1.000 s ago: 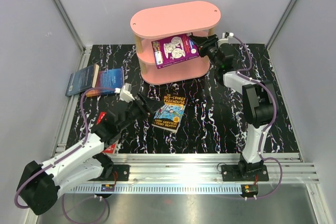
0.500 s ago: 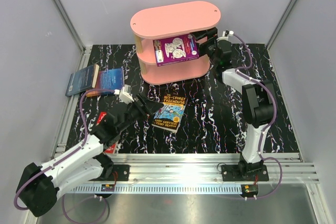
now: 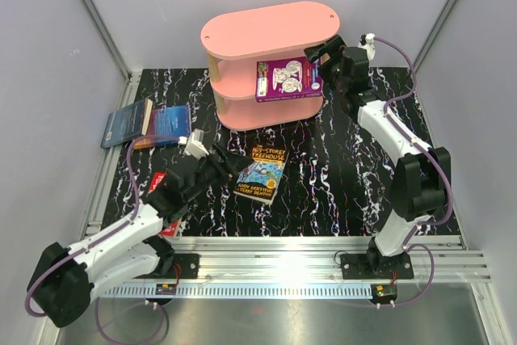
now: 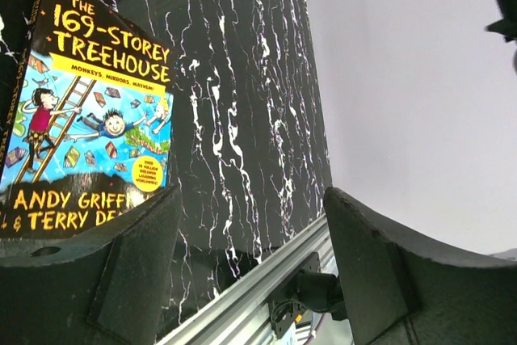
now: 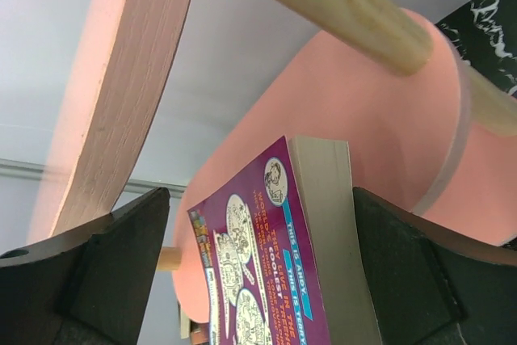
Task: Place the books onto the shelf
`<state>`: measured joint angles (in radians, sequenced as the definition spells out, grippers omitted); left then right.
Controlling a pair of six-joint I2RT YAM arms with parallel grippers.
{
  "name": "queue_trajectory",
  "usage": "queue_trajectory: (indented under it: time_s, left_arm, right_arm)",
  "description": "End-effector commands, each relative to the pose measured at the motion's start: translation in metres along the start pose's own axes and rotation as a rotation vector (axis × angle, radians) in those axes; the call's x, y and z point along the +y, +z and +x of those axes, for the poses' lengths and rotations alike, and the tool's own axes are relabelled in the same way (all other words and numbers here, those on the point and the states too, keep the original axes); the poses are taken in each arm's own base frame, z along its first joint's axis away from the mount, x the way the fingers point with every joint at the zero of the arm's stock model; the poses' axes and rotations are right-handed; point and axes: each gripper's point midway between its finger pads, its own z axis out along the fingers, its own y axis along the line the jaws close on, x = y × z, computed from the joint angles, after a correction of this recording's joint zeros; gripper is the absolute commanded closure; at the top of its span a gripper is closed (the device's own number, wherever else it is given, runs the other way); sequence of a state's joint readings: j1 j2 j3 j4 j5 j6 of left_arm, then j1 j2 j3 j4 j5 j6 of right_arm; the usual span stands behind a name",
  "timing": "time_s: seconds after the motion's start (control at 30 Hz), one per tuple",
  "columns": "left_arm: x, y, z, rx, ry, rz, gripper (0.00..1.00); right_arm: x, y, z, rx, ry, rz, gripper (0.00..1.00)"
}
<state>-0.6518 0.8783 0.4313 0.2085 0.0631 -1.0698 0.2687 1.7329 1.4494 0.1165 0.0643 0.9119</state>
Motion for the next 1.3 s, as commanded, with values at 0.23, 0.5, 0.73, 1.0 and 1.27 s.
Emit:
queue_trajectory:
  time_s: [0.23,0.5,0.73,1.0,1.27]
  left_arm:
    - [-0.043,0.099,-0.022,0.064,0.226,0.053,0.34]
    - [-0.064,0.137,-0.027,0.096,0.27,0.122,0.48]
    - [-0.038,0.178,-0.025,0.209,0.319,0.019,0.53]
    - [0.007,0.138,-0.015,0.21,0.332,-0.051,0.42]
    - [0.074,0.131,-0.005,0.24,0.282,-0.184,0.2]
  right_arm:
    - [0.008,0.023,0.0,-0.018,0.022,-0.032,0.0]
    - [0.031,0.034,0.002,0.016,-0.01,-0.097,0.0]
    - [0.047,0.035,0.014,0.096,0.006,-0.166,0.0]
    - [-0.025,-0.027,0.021,0.171,-0.102,-0.002,0.0]
    - [-0.147,-0.076,0.095,0.388,-0.083,0.293,0.0]
